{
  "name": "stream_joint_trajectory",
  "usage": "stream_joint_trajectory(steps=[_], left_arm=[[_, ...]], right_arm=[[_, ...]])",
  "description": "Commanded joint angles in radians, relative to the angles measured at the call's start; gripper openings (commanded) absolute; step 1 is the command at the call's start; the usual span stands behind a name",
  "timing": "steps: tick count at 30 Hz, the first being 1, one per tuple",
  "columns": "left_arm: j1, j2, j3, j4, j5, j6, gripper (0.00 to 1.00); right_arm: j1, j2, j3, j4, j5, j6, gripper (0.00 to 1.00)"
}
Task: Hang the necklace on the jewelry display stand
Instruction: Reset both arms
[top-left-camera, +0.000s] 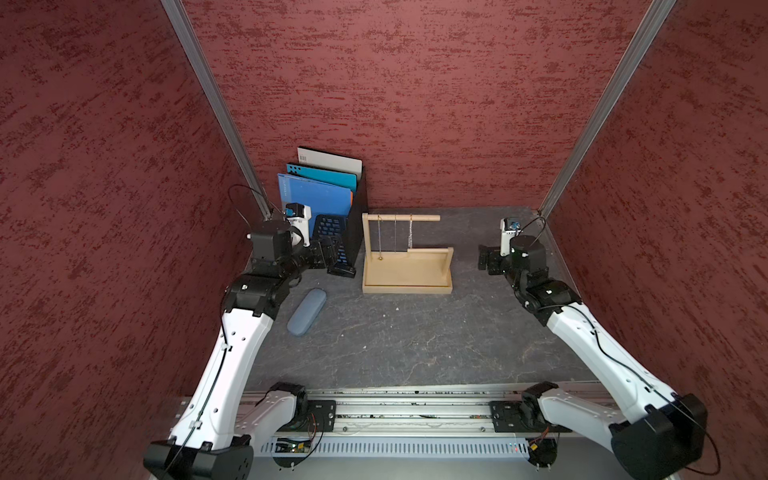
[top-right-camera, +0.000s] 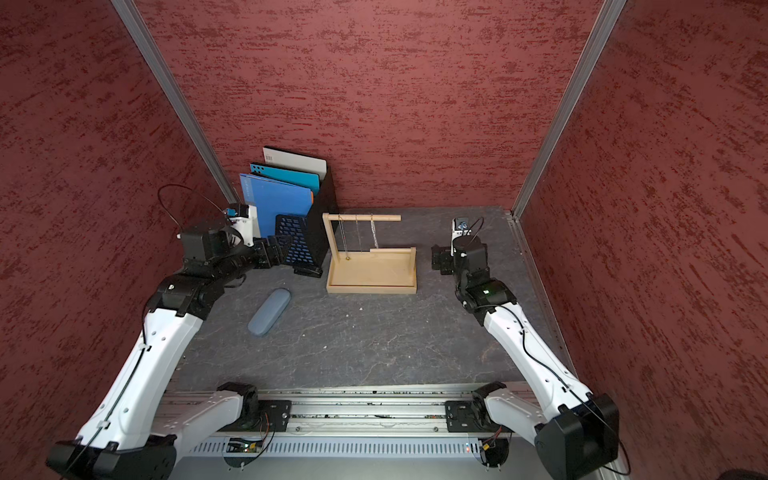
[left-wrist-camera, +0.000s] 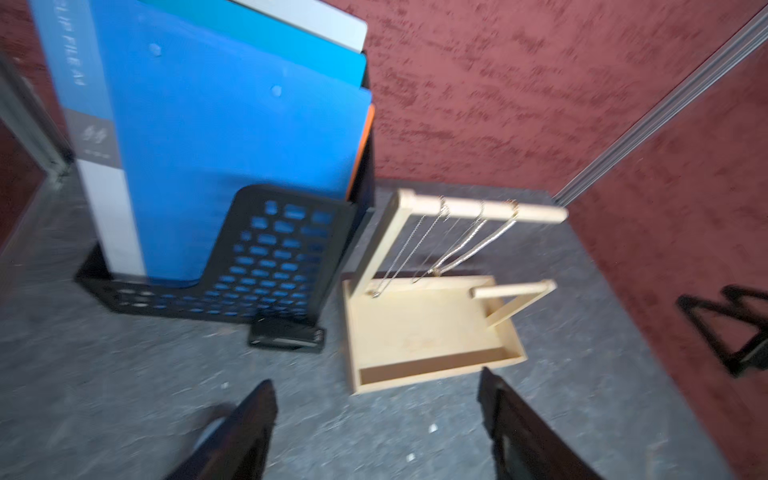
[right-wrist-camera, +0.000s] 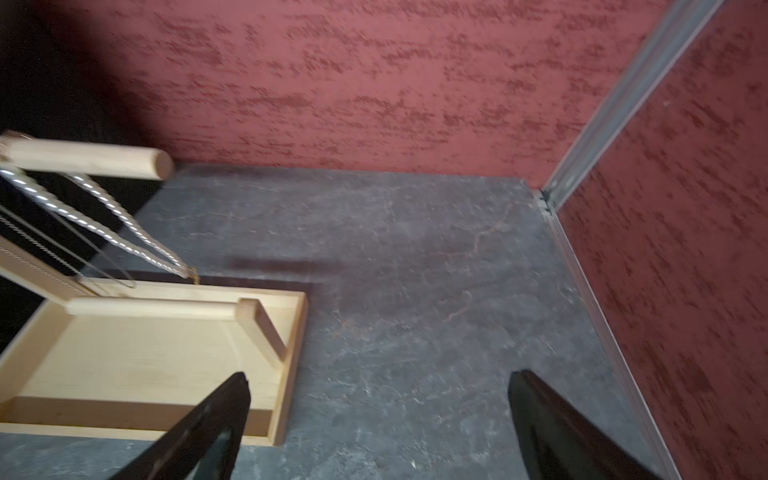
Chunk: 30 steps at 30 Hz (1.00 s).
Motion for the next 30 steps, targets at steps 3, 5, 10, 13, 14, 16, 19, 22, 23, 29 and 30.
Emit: stream_joint_trajectory(steps=[3, 5, 10, 13, 14, 16, 19, 22, 23, 29, 30], left_arm=[[0.103, -0.070, -0.155, -0.020, -0.040, -0.034, 1.00], [0.121, -0.079, -0.207, 0.004, -0.076, -0.061, 0.99], [0.134, -0.050, -0.268, 0.033, -0.144, -0.038, 0.99], [0.144, -0.032, -0.304, 0.096, -0.165, -0.009, 0.99], [0.145, -0.029, -0.322, 0.128, -0.166, 0.007, 0.99], [0.146, -0.026, -0.374, 0.210, -0.170, 0.041, 1.00], [0.146, -0.021, -0.454, 0.327, -0.150, 0.108, 1.00], [0.150, 0.008, -0.505, 0.394, -0.156, 0.138, 0.99], [0.151, 0.018, -0.517, 0.416, -0.155, 0.135, 1.00], [0.174, 0.095, -0.625, 0.644, -0.114, 0.077, 1.00], [0.175, 0.107, -0.635, 0.668, -0.111, 0.079, 0.99]], right_arm=[[-0.016, -0.025, -0.089, 0.078, 0.148, 0.081, 0.99], [-0.018, -0.043, -0.152, 0.155, 0.186, 0.079, 0.99], [-0.037, -0.072, -0.294, 0.289, 0.176, 0.008, 0.99], [-0.054, -0.063, -0.340, 0.348, 0.151, -0.008, 0.99], [-0.058, -0.058, -0.351, 0.368, 0.149, -0.014, 0.99], [-0.064, -0.041, -0.375, 0.421, 0.147, -0.030, 0.99], [-0.070, -0.005, -0.406, 0.511, 0.147, -0.062, 0.99], [-0.084, 0.044, -0.448, 0.639, 0.127, -0.085, 0.99], [-0.090, 0.061, -0.466, 0.691, 0.117, -0.091, 0.99], [-0.143, 0.176, -0.560, 0.974, 0.087, -0.055, 0.99], [-0.151, 0.195, -0.564, 1.005, 0.085, -0.052, 0.99]])
